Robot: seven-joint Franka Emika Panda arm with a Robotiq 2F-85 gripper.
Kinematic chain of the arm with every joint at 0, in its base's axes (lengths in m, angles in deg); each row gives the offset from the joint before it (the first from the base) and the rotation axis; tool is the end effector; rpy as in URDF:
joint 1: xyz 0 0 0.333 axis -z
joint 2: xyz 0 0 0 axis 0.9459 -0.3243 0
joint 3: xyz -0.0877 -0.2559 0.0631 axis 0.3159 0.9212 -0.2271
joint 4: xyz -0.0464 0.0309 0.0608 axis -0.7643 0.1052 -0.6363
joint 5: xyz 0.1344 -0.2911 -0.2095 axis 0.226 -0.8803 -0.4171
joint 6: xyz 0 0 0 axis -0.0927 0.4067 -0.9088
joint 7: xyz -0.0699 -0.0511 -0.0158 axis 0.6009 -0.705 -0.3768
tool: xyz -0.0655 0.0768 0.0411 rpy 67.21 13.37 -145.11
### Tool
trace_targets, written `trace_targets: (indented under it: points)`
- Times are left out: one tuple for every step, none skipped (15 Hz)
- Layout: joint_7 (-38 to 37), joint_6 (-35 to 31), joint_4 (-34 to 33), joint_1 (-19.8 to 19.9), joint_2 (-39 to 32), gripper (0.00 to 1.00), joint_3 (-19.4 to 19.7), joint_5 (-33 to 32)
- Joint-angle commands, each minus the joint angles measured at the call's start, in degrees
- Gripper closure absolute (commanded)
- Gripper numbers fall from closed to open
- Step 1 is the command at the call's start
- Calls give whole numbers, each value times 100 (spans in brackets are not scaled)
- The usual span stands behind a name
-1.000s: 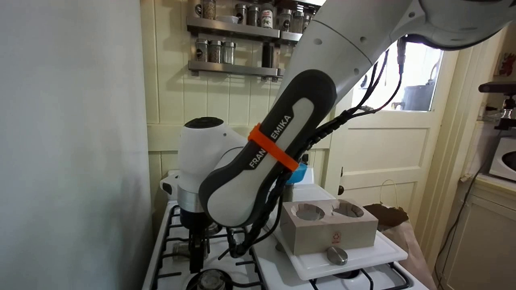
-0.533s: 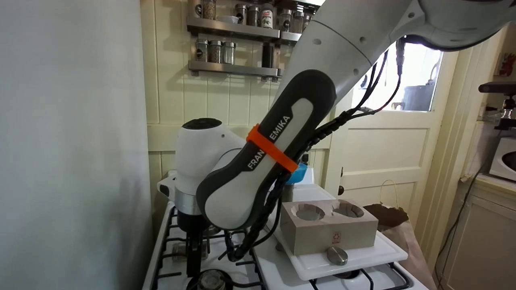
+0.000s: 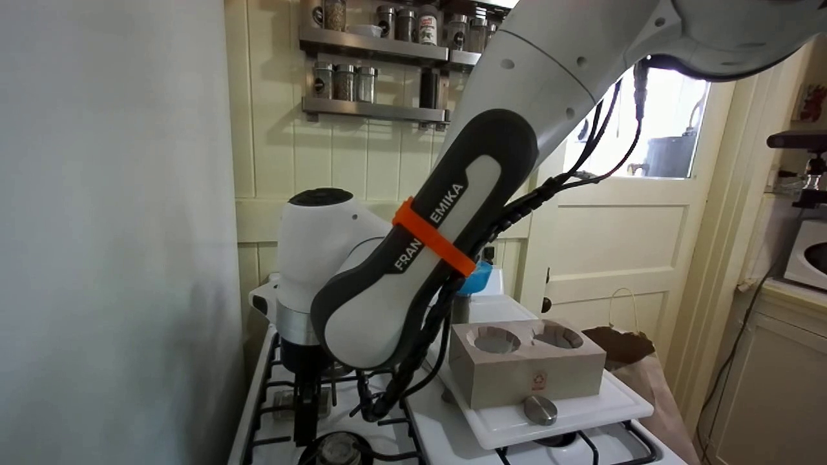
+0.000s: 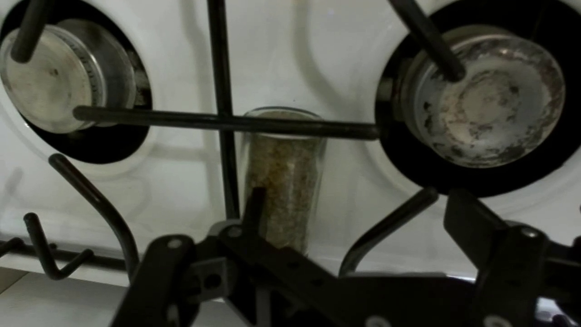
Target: Pick up the spice bottle
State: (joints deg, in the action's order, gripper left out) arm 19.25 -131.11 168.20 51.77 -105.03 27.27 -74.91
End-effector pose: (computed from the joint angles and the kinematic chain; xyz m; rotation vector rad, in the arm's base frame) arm 0.4792 0.3295 0.1851 2.3292 1.8981 0.2873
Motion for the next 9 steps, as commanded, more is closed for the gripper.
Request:
trace_targets:
  points:
    - [23,6,-1,-12,7,0,11,28]
    - [23,6,-1,-11,7,0,11,28]
    - [35,6,-22,-10,-28,0,19,20]
    - [81,-23,-32,24,-63,0,-5,53]
    - [137,-36,-29,65,-79,0,-48,104]
    - [230,-19,-22,129,-99,0,-126,195]
    - [345,-18,-7,214,-117,0,-232,321]
    - [512,-33,23,325,-125,0,-401,515]
    - [644,-72,81,404,-84,0,-535,665]
